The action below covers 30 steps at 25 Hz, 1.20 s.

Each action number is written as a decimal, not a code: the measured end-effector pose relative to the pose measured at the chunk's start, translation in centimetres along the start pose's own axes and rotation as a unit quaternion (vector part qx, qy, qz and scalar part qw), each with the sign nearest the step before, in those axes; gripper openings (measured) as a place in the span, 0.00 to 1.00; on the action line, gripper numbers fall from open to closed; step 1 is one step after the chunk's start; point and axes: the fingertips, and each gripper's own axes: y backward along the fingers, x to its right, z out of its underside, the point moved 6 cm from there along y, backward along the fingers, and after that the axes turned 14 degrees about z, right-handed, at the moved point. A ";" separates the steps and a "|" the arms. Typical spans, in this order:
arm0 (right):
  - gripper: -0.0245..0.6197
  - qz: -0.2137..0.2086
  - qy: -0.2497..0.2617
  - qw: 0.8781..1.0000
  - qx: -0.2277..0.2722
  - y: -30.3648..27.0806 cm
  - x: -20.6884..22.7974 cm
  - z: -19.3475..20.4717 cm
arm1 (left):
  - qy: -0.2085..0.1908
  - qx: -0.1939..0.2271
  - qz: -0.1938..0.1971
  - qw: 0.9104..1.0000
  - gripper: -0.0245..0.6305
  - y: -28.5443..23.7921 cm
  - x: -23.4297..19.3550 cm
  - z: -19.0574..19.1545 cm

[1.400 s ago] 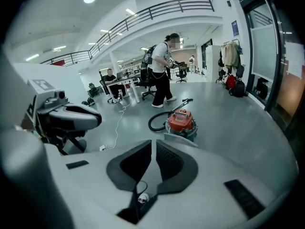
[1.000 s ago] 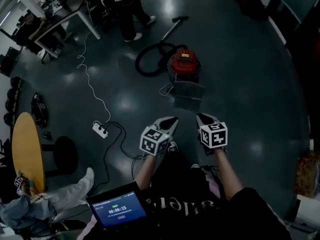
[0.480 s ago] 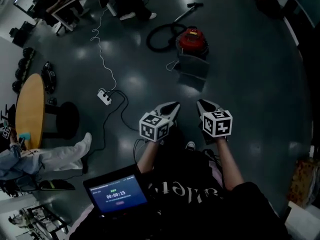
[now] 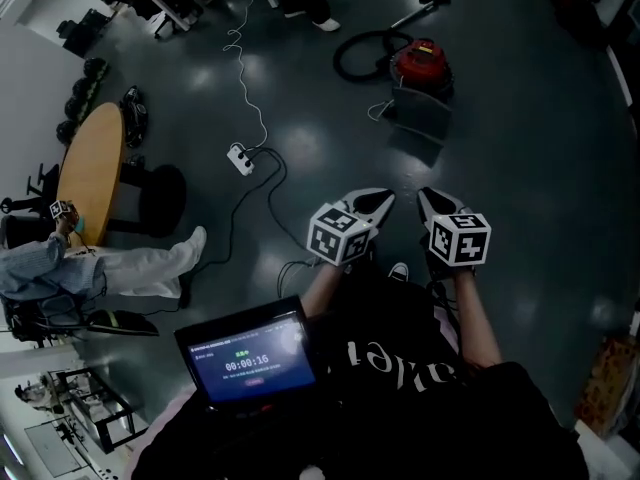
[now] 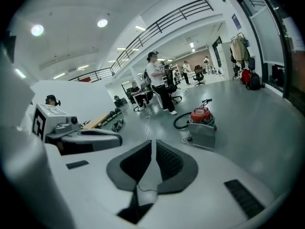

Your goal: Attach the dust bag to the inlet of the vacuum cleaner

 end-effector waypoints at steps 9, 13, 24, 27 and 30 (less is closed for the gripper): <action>0.11 0.002 0.001 1.000 0.005 0.5 -0.7 0.2 | -0.015 -0.013 0.015 1.000 0.06 -0.6 0.3 -0.9; 0.11 0.010 -0.002 1.000 0.007 0.5 -1.5 0.1 | -0.022 -0.016 0.023 0.999 0.06 -0.1 -0.2 -1.2; 0.11 0.031 -0.009 0.999 0.012 -0.2 -2.2 -0.1 | -0.024 -0.032 0.045 0.998 0.06 0.6 -1.7 -0.2; 0.11 0.039 -0.009 0.999 0.011 0.0 -2.1 -0.1 | -0.020 -0.025 0.044 0.999 0.06 0.9 -2.1 -0.4; 0.11 0.042 -0.008 0.999 0.009 -0.1 -2.3 0.1 | -0.016 -0.020 0.044 0.999 0.06 1.1 -2.6 -0.4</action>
